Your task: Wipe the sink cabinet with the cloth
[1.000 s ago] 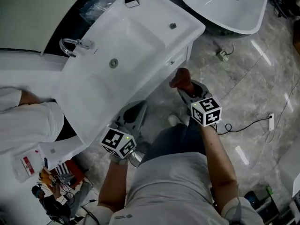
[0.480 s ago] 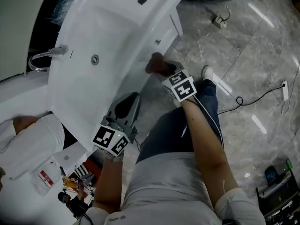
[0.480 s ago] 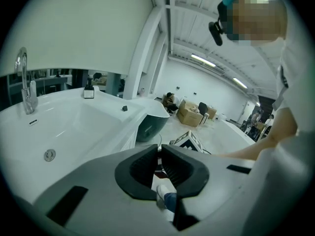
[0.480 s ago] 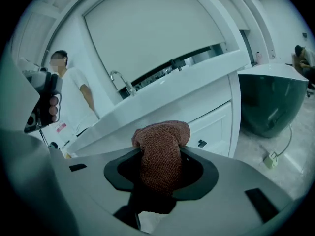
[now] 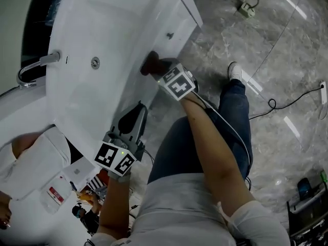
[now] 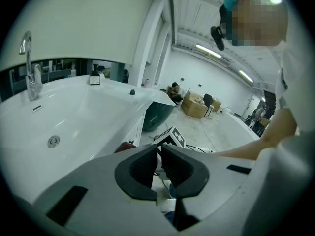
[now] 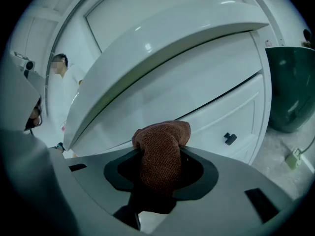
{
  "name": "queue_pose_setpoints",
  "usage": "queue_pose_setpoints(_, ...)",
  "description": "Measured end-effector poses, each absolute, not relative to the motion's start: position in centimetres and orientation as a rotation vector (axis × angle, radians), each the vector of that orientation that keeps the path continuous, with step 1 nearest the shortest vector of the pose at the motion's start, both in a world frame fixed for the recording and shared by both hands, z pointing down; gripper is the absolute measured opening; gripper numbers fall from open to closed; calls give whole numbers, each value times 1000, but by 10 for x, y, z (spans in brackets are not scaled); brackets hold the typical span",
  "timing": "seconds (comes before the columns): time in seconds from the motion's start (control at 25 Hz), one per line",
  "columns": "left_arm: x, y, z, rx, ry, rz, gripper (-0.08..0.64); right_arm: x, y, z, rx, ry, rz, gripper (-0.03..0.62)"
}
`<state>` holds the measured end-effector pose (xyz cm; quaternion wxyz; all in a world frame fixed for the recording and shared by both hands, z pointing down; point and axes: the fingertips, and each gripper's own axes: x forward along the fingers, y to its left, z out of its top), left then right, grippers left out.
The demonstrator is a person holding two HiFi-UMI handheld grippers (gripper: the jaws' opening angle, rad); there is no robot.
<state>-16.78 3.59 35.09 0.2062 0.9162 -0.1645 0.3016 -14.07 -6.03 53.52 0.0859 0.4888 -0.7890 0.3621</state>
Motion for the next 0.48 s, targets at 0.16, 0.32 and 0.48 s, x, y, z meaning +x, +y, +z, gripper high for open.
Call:
queue_pose_setpoints(0.16,-173,40,365,2536,-469,837,14,-149,-71,542,1435,-2380,1101,166)
queue_pose_setpoints(0.32,-174,39,377,2533,-484,846,14,-147,-79,544,1433,-2405,1199,166)
queue_pose_setpoints(0.48,-175,34,386,2526,-495,858,14,-144,-85,541,1399,-2433,1298,166)
